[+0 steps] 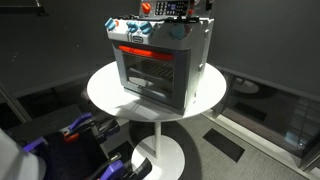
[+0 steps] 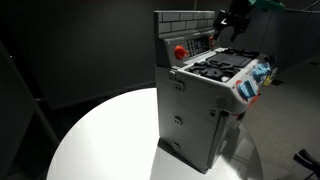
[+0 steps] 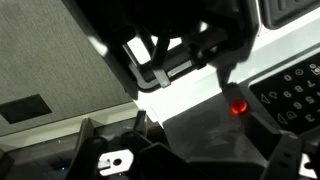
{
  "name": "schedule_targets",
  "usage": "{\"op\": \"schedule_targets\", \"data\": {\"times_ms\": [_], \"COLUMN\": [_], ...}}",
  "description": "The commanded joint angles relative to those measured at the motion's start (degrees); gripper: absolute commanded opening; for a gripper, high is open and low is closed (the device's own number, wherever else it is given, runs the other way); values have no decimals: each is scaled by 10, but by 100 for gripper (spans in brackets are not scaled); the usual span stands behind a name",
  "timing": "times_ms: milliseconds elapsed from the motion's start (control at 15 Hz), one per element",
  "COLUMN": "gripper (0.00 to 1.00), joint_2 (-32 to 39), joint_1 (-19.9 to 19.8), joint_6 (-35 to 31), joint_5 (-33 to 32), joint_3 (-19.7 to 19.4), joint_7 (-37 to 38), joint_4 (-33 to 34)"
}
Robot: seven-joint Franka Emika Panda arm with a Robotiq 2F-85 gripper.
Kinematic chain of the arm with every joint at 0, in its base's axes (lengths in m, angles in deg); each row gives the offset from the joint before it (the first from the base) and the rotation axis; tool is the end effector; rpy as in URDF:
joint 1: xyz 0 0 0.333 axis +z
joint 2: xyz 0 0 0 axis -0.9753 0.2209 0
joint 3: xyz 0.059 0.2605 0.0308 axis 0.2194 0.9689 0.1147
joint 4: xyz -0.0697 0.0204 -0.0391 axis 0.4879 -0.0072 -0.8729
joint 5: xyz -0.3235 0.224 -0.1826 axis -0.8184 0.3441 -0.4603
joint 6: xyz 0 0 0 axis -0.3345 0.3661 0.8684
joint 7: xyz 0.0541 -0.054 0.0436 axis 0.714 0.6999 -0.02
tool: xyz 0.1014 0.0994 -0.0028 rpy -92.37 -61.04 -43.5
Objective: Push the top right button on the toy stove
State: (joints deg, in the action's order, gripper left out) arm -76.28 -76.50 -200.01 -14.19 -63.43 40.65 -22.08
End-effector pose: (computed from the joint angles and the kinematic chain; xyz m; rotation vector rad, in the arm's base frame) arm 0.6631 -0.0058 0.3846 -2.9497 0.3844 -0.4076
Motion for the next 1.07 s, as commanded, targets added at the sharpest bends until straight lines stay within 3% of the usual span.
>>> {"op": "schedule_targets", "data": {"times_ms": [0,1000], "gripper": [100,100], "joint_2": [13,49], "joint_1": [-3,-2], "joint_6": [18,33], "joint_5": [-8,-2], "joint_3": [5,13], "joint_7": [11,-10], "joint_4": [27,66]}}
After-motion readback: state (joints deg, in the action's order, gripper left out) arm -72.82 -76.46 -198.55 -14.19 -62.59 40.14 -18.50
